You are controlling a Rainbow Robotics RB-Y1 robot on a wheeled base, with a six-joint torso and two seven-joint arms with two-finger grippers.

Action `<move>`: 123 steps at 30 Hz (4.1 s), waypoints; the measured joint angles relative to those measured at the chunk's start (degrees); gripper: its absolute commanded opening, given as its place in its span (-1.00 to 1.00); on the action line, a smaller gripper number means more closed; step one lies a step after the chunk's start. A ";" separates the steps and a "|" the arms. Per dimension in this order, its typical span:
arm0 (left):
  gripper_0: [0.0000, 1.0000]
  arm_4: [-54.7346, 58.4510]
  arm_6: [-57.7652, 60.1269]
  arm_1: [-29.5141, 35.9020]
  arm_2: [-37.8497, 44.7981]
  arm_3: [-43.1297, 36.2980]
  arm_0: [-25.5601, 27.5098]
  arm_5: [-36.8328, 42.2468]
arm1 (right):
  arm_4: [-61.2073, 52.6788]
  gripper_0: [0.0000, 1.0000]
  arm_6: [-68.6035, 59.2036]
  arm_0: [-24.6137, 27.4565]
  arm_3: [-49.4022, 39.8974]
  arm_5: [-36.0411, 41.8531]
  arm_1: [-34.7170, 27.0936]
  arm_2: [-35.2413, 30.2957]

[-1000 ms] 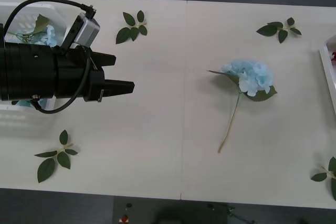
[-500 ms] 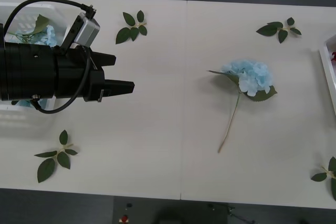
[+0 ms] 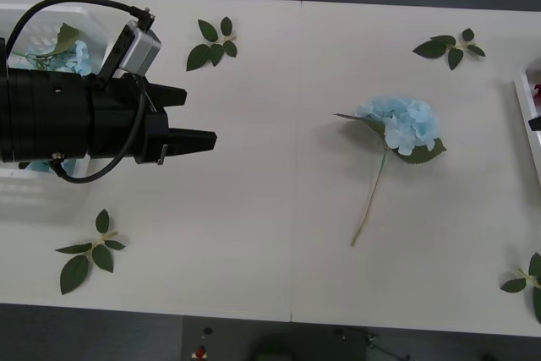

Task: Put the red flowers into the right box and the blue flowers into the left box

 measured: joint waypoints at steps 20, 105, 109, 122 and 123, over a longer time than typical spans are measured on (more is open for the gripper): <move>1.00 0.00 0.00 -0.04 0.00 0.01 0.00 0.00 | 24.59 0.58 -49.20 28.11 -43.62 14.30 22.44 -23.68; 1.00 16.54 -0.01 -20.15 -3.77 21.66 -5.95 6.66 | -20.88 -1.00 16.94 1.68 -17.74 -6.21 41.19 -20.96; 1.00 16.56 -0.01 -24.32 -6.21 27.52 -10.42 6.71 | -20.88 -1.00 17.18 1.68 -17.74 -6.60 44.78 -22.07; -1.00 11.63 -0.28 -33.31 -6.48 33.36 -14.33 5.41 | -20.88 -1.00 18.52 1.68 -17.74 -6.66 48.27 -24.38; -1.00 11.63 -0.30 -33.49 -6.48 33.36 -14.39 4.87 | -20.88 -1.00 18.52 1.68 -17.74 -6.66 48.27 -24.38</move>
